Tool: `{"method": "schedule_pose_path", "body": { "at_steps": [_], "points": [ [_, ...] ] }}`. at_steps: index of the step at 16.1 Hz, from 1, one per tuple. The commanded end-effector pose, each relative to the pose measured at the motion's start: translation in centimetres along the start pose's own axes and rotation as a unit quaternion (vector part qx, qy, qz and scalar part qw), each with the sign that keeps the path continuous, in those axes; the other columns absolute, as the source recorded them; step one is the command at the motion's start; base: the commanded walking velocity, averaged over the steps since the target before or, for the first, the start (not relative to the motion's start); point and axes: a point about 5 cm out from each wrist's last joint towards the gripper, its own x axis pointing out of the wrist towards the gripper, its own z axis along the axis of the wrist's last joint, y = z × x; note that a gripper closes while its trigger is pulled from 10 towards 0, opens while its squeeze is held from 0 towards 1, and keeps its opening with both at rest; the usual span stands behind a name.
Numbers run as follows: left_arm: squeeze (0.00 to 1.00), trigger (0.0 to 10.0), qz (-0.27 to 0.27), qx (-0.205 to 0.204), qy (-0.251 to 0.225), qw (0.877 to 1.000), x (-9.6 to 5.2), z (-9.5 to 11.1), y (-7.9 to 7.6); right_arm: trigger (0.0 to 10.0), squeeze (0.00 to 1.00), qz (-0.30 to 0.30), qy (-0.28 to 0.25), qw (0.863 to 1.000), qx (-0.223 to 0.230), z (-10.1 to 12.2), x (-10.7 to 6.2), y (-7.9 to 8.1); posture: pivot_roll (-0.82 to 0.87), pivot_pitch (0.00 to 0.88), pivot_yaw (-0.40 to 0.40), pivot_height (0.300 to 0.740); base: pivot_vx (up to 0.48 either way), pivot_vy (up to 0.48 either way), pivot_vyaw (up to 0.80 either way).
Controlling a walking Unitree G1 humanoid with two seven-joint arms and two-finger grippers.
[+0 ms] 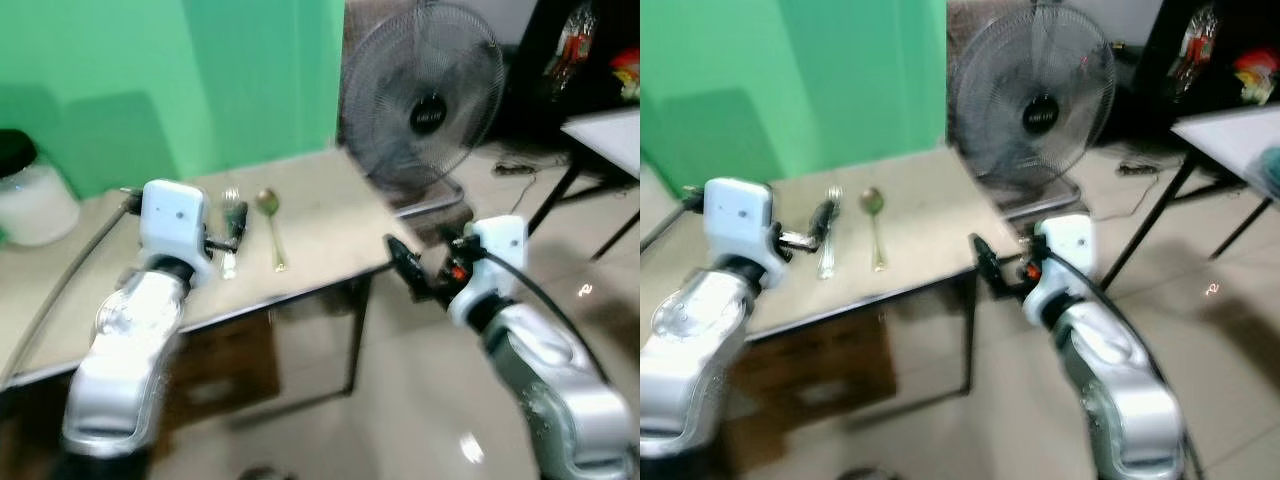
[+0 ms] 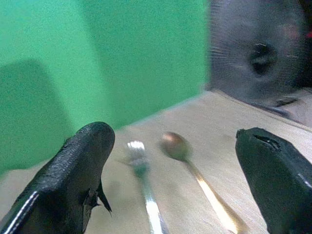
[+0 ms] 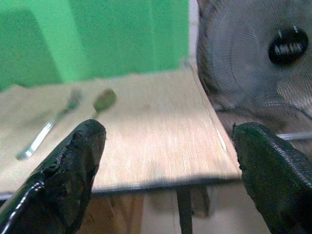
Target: Setting the table
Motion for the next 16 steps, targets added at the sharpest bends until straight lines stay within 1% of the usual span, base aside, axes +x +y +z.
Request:
{"method": "schedule_pose_path", "body": {
  "at_steps": [1,4,6,10,13,14,15,16],
  "points": [
    [0.0,10.0,0.007,0.009,-0.006,1.0,-0.2,0.4,0.5,10.0,0.0,0.009,-0.009,1.0,-0.006,0.3,0.1,0.3,0.15,0.0,0.021,0.74,0.0,0.285,0.0],
    [0.0,10.0,0.009,0.017,-0.011,1.0,-0.1,0.5,0.5,10.0,0.0,0.006,-0.007,1.0,-0.015,0.3,0.1,0.2,0.15,0.0,0.025,0.74,0.0,0.0,0.0],
    [0.0,10.0,0.015,0.02,-0.012,1.0,0.1,0.5,0.6,10.0,0.0,-0.007,-0.007,1.0,-0.021,0.3,0.2,-0.2,0.14,0.0,0.027,0.74,0.0,-0.48,0.8],
    [0.0,10.0,0.019,0.02,-0.01,1.0,-0.2,0.4,0.7,10.0,0.0,-0.013,-0.007,1.0,-0.021,0.3,0.4,-0.5,0.15,0.0,0.024,0.74,0.0,-0.48,0.8],
    [0.0,10.0,0.022,0.021,-0.008,1.0,-0.3,0.3,0.8,10.0,0.0,-0.028,-0.01,0.999,-0.019,0.5,0.5,-0.9,0.15,0.0,0.026,0.74,0.0,-0.48,0.8],
    [0.0,10.0,0.022,0.021,-0.007,1.0,-0.3,0.3,0.8,10.0,0.0,-0.031,-0.011,0.999,-0.02,0.5,0.5,-1.0,0.15,0.0,0.024,0.74,0.0,-0.48,0.0],
    [0.0,10.0,0.024,0.013,-0.006,1.0,-0.2,0.2,0.7,10.0,0.0,-0.031,-0.01,0.999,-0.007,0.6,0.6,-1.0,0.15,0.0,0.024,0.74,0.0,0.0,0.0],
    [0.0,10.0,0.026,0.012,0.002,1.0,-0.2,0.0,0.7,10.0,0.0,-0.027,-0.002,1.0,-0.008,0.6,0.6,-1.0,0.15,0.0,0.023,0.74,0.0,0.0,0.0]
  ]
}}
